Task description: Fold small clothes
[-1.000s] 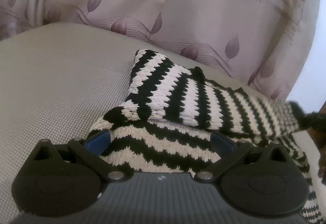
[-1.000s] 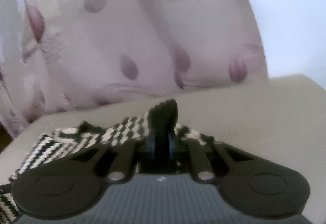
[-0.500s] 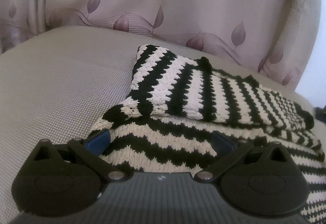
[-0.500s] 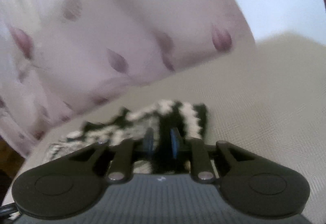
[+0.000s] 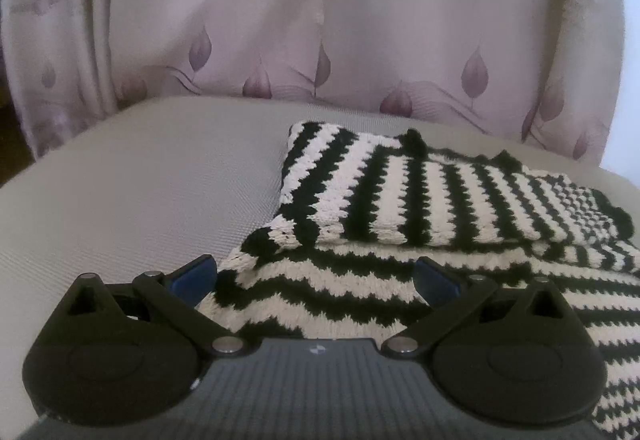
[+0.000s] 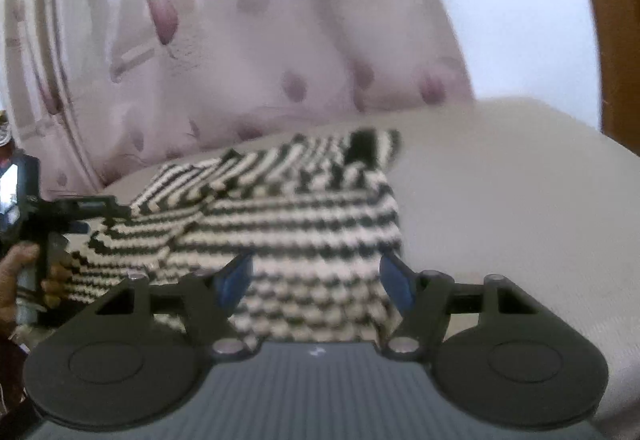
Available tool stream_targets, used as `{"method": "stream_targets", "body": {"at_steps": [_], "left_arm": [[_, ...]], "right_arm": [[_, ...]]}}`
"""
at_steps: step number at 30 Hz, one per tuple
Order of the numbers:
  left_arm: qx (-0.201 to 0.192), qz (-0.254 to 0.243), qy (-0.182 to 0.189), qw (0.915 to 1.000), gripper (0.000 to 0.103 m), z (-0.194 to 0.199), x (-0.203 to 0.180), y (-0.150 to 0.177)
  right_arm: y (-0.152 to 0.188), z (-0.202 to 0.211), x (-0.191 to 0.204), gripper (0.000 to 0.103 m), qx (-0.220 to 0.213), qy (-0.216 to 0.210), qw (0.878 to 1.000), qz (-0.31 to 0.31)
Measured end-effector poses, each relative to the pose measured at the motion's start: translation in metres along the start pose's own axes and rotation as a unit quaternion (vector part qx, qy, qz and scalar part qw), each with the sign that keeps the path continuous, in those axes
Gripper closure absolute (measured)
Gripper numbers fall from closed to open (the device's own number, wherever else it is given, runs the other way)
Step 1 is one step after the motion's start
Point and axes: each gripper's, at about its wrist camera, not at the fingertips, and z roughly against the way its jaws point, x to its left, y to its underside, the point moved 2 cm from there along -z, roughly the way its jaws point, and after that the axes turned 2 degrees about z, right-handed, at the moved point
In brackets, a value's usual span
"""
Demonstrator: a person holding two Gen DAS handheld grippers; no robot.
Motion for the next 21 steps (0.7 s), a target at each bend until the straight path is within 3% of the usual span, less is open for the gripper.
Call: {"method": "stream_targets", "body": {"at_steps": [5,21], "left_arm": [[-0.011,-0.016,0.003,0.9998,0.000,0.025,0.003,0.002],[-0.021,-0.074,-0.008,0.9970,0.000,0.060,0.034,0.024]], "right_arm": [[0.012,0.015,-0.008,0.033,-0.003,0.017,0.999,-0.027],[0.034,0.003,0.007,0.028,0.025,0.035,0.999,-0.011]]}}
